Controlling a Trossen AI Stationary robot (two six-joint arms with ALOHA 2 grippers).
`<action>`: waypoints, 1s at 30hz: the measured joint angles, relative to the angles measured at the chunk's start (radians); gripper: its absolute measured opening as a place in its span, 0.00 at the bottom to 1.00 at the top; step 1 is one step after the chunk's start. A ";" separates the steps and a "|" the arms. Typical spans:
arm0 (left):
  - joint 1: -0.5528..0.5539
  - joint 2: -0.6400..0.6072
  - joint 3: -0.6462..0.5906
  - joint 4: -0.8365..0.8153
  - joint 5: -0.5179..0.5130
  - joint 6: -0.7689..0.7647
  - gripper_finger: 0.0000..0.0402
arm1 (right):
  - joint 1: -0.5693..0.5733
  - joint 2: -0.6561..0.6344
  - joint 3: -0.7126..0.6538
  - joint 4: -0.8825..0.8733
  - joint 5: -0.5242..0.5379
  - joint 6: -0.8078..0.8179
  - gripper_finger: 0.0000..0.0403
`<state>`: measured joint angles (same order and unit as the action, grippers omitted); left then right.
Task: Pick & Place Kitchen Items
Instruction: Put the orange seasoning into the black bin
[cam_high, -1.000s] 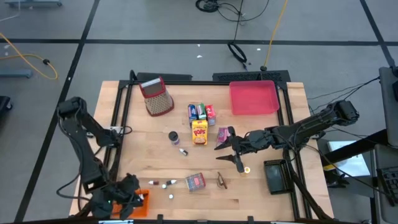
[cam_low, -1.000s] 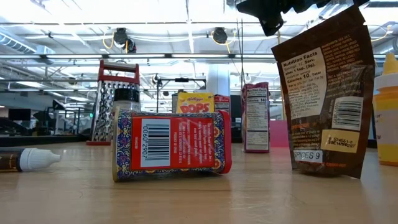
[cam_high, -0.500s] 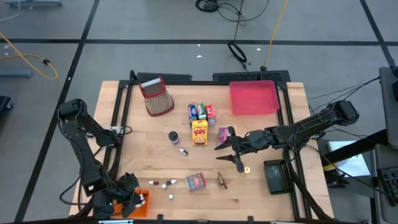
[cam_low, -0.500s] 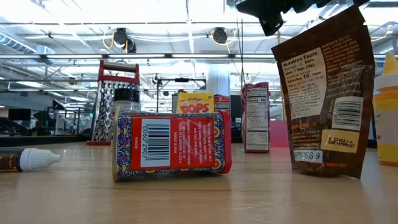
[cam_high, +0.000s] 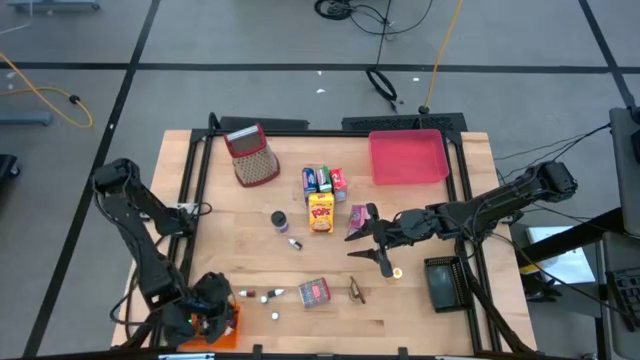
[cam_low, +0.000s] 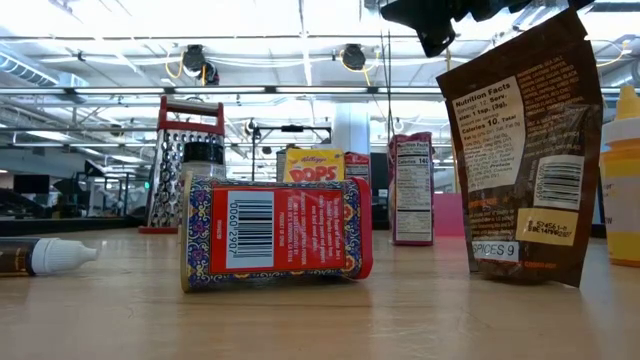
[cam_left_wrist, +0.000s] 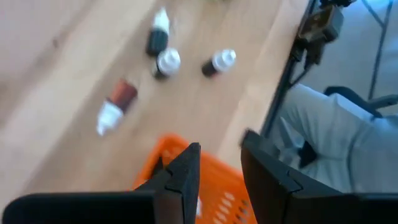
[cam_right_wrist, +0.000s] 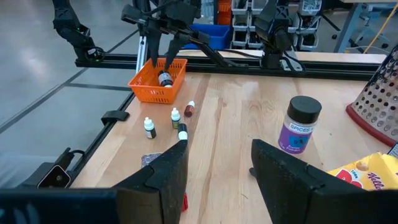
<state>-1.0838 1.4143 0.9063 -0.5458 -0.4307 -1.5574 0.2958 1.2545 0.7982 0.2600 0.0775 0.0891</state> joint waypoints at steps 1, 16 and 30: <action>0.018 0.000 0.000 -0.005 -0.006 0.024 0.30 | 0.000 0.000 0.000 0.000 0.000 0.000 0.42; 0.346 0.000 0.000 0.167 -0.026 0.570 0.30 | 0.012 0.001 -0.001 -0.175 0.000 0.109 0.42; 0.476 0.000 0.000 0.286 -0.024 0.802 0.30 | 0.250 0.014 -0.001 -0.195 0.105 0.360 0.42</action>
<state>-0.6079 1.4143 0.9062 -0.2596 -0.4549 -0.7558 0.5459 1.2685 0.7975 0.0645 0.1828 0.4494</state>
